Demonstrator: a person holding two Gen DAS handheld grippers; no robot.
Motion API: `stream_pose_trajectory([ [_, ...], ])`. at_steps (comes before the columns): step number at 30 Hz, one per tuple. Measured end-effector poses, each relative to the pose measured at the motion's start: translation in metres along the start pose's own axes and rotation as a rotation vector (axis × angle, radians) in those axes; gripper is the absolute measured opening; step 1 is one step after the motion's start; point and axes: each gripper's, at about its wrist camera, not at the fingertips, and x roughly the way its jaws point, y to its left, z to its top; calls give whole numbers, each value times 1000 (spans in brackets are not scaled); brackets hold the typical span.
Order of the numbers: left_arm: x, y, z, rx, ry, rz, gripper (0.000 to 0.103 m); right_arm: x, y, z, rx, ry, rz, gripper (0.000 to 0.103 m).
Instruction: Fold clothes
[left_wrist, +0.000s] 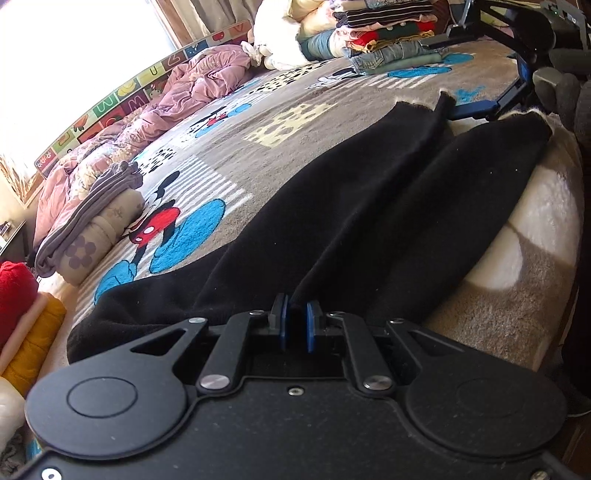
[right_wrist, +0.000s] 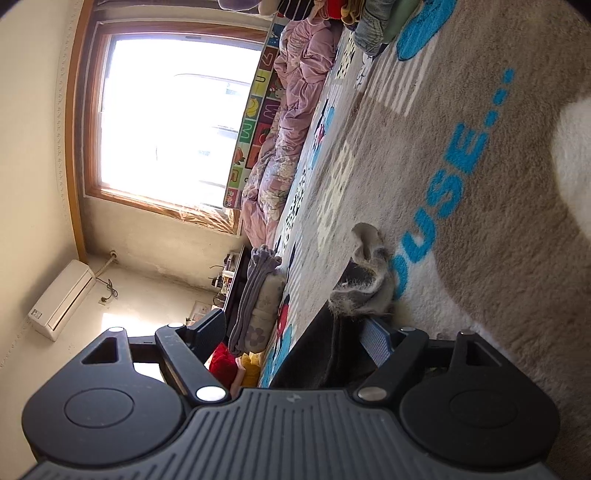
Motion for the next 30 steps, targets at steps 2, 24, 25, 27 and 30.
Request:
stream_pose_trajectory([
  [2, 0, 0, -1, -2, -2, -2, 7, 0, 4, -1, -29, 3, -22, 78],
  [24, -67, 90, -15, -465, -198, -46, 67, 20, 43, 2, -484, 8, -326, 79],
  [25, -69, 102, -18, -535, -215, -13, 67, 23, 43, 5, -483, 15, -324, 79],
  [27, -69, 127, -26, -688, -218, 24, 67, 28, 43, 11, -474, 24, -317, 78],
  [30, -57, 164, -38, -900, -156, 58, 67, 35, 41, 22, -446, 44, -301, 78],
])
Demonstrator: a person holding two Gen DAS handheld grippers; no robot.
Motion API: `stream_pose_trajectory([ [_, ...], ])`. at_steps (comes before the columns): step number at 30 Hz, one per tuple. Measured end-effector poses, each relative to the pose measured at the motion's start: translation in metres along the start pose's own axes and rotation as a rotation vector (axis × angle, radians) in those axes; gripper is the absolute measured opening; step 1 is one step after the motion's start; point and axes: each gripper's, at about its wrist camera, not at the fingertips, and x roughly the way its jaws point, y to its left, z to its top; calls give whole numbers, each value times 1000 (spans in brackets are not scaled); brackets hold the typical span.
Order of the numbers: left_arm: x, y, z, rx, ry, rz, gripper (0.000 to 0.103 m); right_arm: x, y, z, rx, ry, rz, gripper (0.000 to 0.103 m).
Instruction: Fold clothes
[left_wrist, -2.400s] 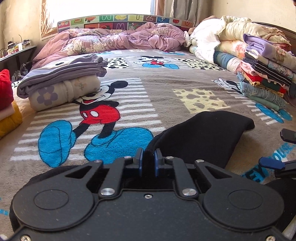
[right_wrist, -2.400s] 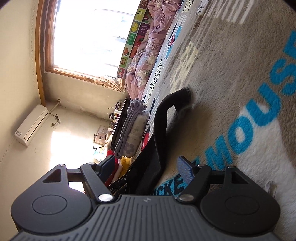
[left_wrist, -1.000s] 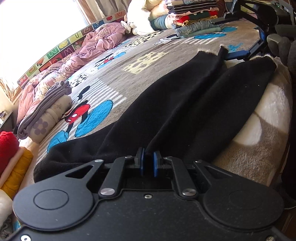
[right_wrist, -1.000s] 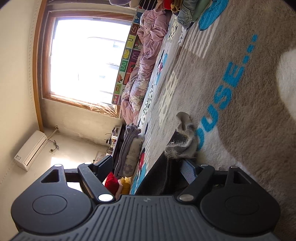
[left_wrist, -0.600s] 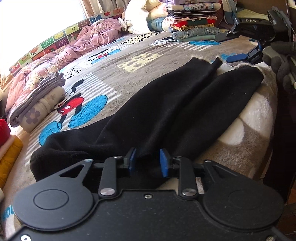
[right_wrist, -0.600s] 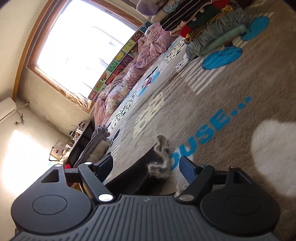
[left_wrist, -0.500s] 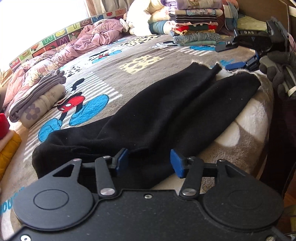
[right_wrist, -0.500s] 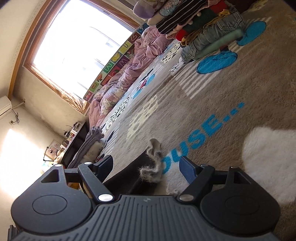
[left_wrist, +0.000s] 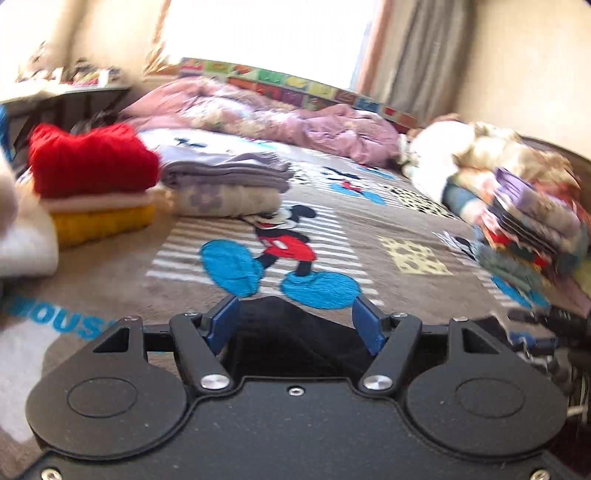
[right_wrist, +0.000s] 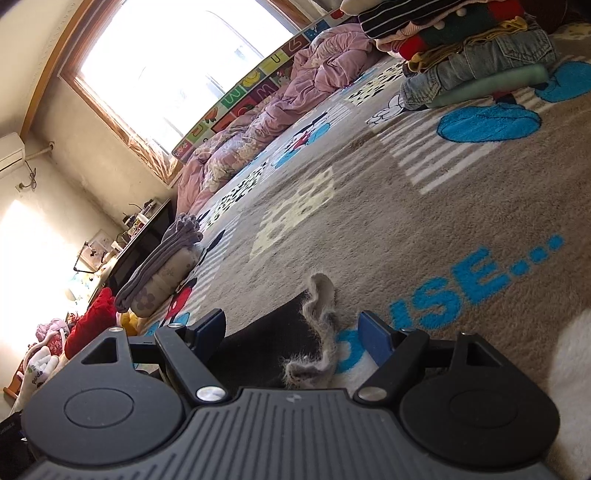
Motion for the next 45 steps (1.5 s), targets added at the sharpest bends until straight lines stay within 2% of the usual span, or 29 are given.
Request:
stream_pose_trajectory([
  [2, 16, 19, 10, -106, 45, 12, 67, 5, -4, 7, 15, 21, 16, 79],
  [5, 44, 44, 21, -238, 144, -32, 66, 11, -7, 14, 14, 60, 36, 79],
  [10, 88, 52, 33, -271, 300, -84, 64, 15, -6, 20, -27, 121, 69, 79],
  [12, 100, 52, 34, -268, 350, -102, 57, 15, -2, 22, -69, 135, 77, 74],
  [13, 105, 51, 34, -258, 374, -110, 56, 16, 0, 22, -92, 142, 82, 66],
  [14, 110, 49, 33, -243, 395, -121, 56, 17, 2, 22, -114, 151, 85, 53],
  [16, 115, 44, 33, -209, 420, -128, 50, 20, 6, 22, -159, 170, 83, 35],
  [17, 116, 41, 33, -185, 427, -123, 42, 21, 9, 20, -178, 174, 75, 30],
  [18, 116, 39, 33, -164, 424, -122, 34, 22, 10, 19, -186, 178, 75, 28],
  [19, 114, 36, 33, -147, 412, -122, 33, 22, 11, 19, -194, 182, 77, 22],
  [21, 111, 31, 33, -112, 387, -123, 26, 20, 13, 19, -202, 177, 90, 17],
  [22, 107, 28, 34, -89, 361, -130, 25, 19, 14, 19, -208, 170, 95, 13],
  [27, 82, 15, 35, -5, 195, -168, 23, 4, 15, 27, -198, 95, 113, 10],
  [30, 73, 15, 35, -9, 112, -179, 23, -5, 16, 33, -183, 41, 134, 9],
  [34, 66, 28, 31, -117, -1, -187, 23, -14, 20, 39, -184, -33, 151, 9],
  [38, 74, 38, 22, -193, -7, -151, 23, -17, 20, 42, -190, -78, 126, 9],
  [41, 82, 40, 18, -204, 8, -141, 23, -10, 14, 41, -173, -59, 92, 9],
  [45, 82, 38, 18, -201, -16, -154, 23, -4, 16, 38, -194, -57, 80, 9],
])
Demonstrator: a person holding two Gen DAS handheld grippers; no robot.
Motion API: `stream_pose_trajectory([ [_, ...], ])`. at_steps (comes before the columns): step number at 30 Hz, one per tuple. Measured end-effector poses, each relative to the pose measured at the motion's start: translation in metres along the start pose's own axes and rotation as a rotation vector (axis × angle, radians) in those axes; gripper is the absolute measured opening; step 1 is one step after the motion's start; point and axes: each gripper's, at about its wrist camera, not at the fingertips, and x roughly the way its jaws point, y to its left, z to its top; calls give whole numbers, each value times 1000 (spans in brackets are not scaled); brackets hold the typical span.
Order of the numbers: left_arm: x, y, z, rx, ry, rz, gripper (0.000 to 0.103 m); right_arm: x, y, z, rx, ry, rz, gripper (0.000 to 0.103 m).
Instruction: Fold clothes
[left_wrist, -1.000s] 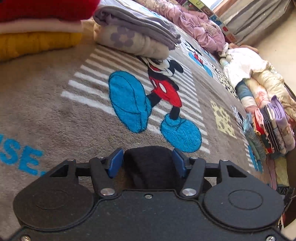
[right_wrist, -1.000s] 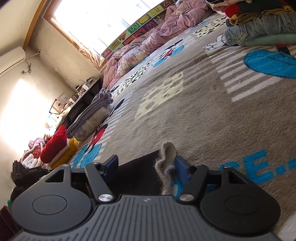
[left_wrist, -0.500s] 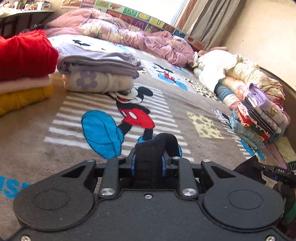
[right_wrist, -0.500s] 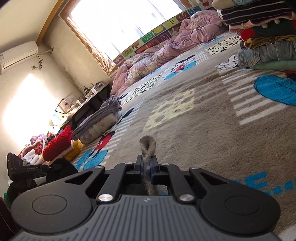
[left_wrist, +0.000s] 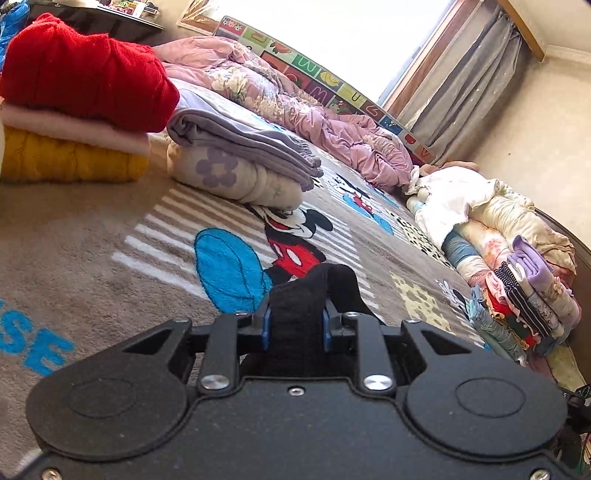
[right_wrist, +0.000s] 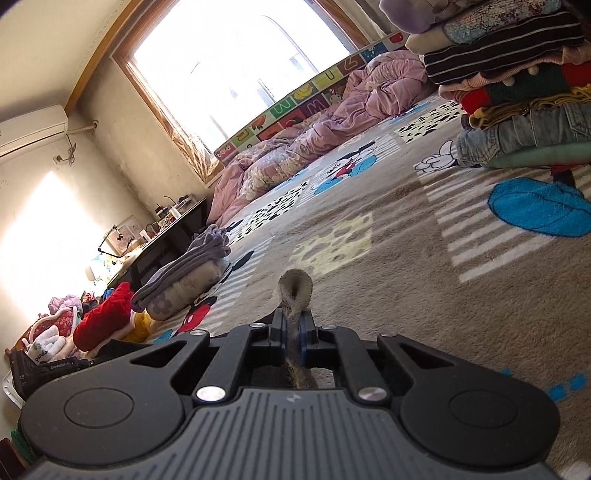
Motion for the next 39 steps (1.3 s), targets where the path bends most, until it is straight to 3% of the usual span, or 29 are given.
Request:
stream_pose_trajectory([
  [12, 6, 6, -3, -38, -20, 0, 23, 22, 12, 34, -144, -43, 0, 9],
  [21, 8, 8, -4, -31, -26, 3, 23, 59, 25, 61, -300, 27, -37, 9],
  [30, 13, 9, -4, -12, -6, 52, 24, 93, 41, 83, -407, 70, -77, 9],
  [39, 23, 21, -4, -61, 42, 110, 33, 140, 31, 84, -409, 173, -135, 9],
])
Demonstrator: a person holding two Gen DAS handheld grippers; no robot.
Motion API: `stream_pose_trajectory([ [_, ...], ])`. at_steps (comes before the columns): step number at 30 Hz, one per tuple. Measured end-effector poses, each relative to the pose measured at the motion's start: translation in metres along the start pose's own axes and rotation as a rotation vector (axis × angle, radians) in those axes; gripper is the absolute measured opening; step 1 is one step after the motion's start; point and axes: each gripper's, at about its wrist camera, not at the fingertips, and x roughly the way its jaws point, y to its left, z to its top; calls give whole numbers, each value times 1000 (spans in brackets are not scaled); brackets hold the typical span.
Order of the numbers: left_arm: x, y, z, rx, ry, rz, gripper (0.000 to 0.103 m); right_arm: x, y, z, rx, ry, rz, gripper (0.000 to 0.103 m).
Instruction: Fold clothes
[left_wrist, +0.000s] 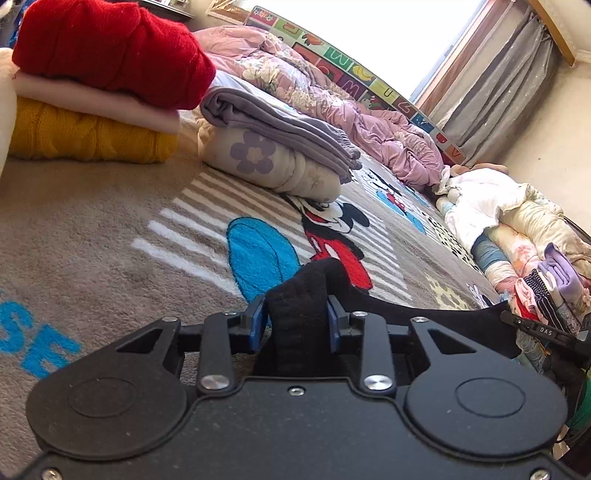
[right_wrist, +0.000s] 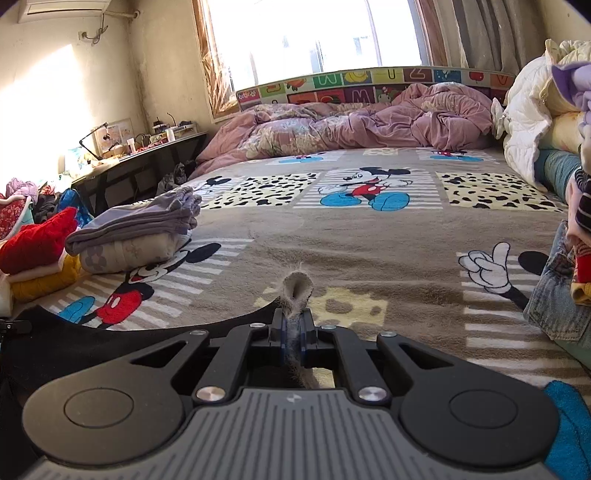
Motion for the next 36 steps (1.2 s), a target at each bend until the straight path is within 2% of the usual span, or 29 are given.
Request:
stream_pose_trajectory([
  [3, 0, 5, 0, -28, 2, 17, 43, 20, -6, -5, 28, 55, -19, 9],
  [6, -3, 8, 1, -44, -4, 13, 46, 38, -11, -12, 64, 114, -32, 9],
  [8, -6, 10, 1, -54, -13, 17, 48, 46, -9, -17, 51, 139, -85, 17],
  [9, -7, 12, 1, -60, -17, 19, 50, 47, -9, -17, 47, 139, -105, 18],
  [11, -12, 17, 2, -84, -27, 16, 52, 42, -11, -15, 65, 119, -136, 26],
  [15, -22, 32, 5, -161, -51, -11, 53, 23, -6, -6, 22, 69, -223, 28],
  [17, -25, 44, 6, -228, -55, -42, 53, 12, 2, -3, -6, 45, -220, 30],
  [20, -23, 60, 7, -323, -40, -99, 51, 2, 27, -4, -52, 39, -152, 30],
  [25, -13, 68, 7, -404, -3, -181, 49, 4, 90, -21, -144, 94, 7, 30],
  [30, 2, 71, 8, -437, 39, -237, 23, 13, 154, -39, -184, 149, 168, 30],
  [33, -4, 61, 11, -353, 16, -255, 17, 17, 183, -48, -212, 173, 213, 30],
  [34, -12, 53, 12, -281, -17, -254, 9, 19, 192, -50, -223, 181, 225, 30],
  [36, -32, 31, 15, -96, -102, -234, 1, 19, 205, -59, -238, 196, 230, 30],
])
